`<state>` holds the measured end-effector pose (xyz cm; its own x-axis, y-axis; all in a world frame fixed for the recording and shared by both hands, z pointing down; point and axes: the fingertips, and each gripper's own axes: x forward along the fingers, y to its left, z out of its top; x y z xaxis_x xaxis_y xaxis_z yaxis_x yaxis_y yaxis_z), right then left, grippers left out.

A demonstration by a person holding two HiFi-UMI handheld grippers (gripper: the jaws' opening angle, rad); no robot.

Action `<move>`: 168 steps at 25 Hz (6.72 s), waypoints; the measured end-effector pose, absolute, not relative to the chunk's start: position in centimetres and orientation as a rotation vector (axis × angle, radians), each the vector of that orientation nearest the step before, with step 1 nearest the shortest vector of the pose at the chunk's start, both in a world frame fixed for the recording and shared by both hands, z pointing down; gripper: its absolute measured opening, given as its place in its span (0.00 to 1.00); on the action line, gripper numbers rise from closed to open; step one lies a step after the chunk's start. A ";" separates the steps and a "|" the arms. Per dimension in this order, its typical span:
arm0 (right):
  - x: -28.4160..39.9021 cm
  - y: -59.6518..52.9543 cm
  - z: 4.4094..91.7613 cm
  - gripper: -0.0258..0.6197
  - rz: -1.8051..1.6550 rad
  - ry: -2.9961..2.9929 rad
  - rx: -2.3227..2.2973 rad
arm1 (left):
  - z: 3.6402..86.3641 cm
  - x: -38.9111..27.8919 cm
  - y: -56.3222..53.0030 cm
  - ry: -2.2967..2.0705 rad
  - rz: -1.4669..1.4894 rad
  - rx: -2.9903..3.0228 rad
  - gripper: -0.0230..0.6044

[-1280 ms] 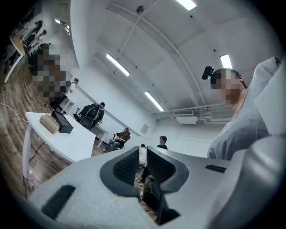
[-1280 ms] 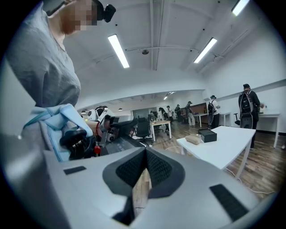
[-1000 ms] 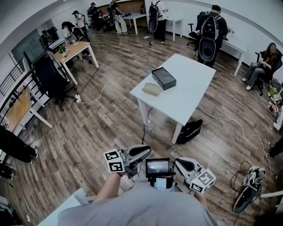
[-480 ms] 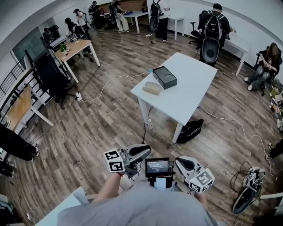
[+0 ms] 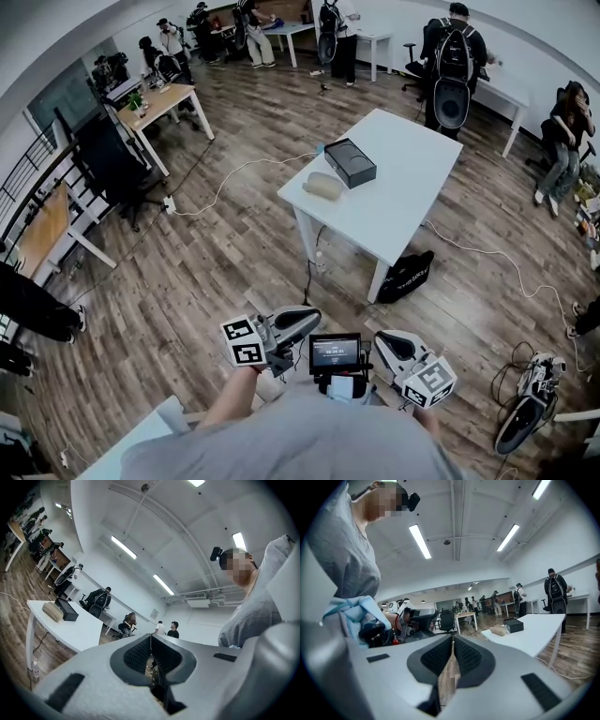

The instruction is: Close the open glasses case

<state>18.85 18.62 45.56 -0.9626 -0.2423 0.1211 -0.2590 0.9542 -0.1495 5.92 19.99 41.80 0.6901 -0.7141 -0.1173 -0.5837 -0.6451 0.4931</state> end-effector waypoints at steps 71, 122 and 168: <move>-3.2 -5.9 44.1 0.09 0.405 -2.913 0.660 | 44.8 -16.9 -7.8 -0.897 -0.372 2.480 0.07; -1.2 -9.6 46.6 0.09 0.555 -2.892 0.742 | 51.7 -18.3 -23.6 -0.898 0.583 2.740 0.28; -0.9 -10.0 48.2 0.09 0.653 -2.812 0.829 | 64.9 -19.9 -28.3 -0.507 1.585 2.696 0.16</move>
